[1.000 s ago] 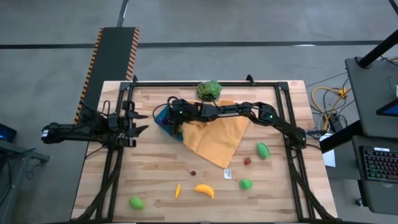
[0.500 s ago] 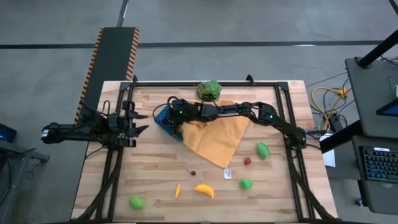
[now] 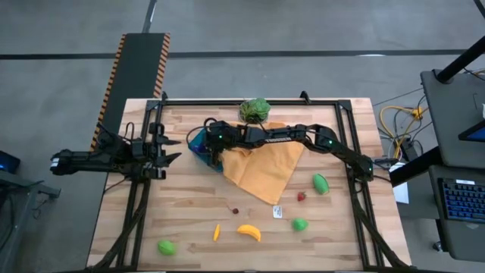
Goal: Pick and placing Produce into tupperware
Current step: Put the violet eggplant into the blue bin, then move the yellow towel to the top right of the table
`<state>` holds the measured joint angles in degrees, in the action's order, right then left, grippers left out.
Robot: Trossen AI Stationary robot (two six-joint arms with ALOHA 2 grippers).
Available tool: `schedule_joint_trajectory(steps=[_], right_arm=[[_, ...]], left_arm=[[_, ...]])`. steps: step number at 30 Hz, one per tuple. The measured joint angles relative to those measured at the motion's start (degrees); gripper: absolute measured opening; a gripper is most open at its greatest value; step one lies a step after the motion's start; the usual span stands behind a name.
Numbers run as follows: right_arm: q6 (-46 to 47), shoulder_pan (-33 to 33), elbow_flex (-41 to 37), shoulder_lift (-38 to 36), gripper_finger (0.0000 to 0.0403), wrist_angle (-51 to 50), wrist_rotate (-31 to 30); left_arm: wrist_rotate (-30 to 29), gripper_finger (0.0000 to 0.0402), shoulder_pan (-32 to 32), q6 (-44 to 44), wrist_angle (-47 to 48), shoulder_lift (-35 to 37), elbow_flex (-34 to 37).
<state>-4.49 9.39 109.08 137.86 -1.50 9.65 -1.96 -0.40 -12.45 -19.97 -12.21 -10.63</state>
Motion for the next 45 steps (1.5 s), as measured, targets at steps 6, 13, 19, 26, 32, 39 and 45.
schedule_joint_trajectory(steps=[6,13,19,26,32,39,45], right_arm=[[0.00,-0.11,0.00,0.02,0.0171,0.04,0.02],[0.00,-0.15,-0.02,0.02,0.0194,0.09,-0.02],[0.00,-0.15,-0.02,0.02,0.0198,0.38,-0.04],[-0.43,-0.15,-0.02,-0.20,0.0198,1.03,-0.20],[-0.79,-0.13,0.20,-2.20,0.0194,1.02,-0.22],[-3.48,-0.15,0.17,-7.95,0.0194,-3.81,-0.04],[-6.11,-0.14,-0.14,-15.10,0.0194,-17.34,-0.27]], left_arm=[[0.00,0.0151,0.00,0.00,0.00,0.00,0.00],[0.00,0.0151,0.00,0.00,0.00,0.00,0.00],[0.00,0.0151,0.00,0.00,0.00,0.00,0.00],[0.00,0.0151,0.00,0.00,-0.02,0.00,0.00],[0.00,0.0151,0.00,0.02,0.00,0.00,0.00],[0.01,0.0151,0.00,0.02,0.00,0.00,0.00],[0.03,0.0151,0.00,0.02,0.00,0.00,0.00]])
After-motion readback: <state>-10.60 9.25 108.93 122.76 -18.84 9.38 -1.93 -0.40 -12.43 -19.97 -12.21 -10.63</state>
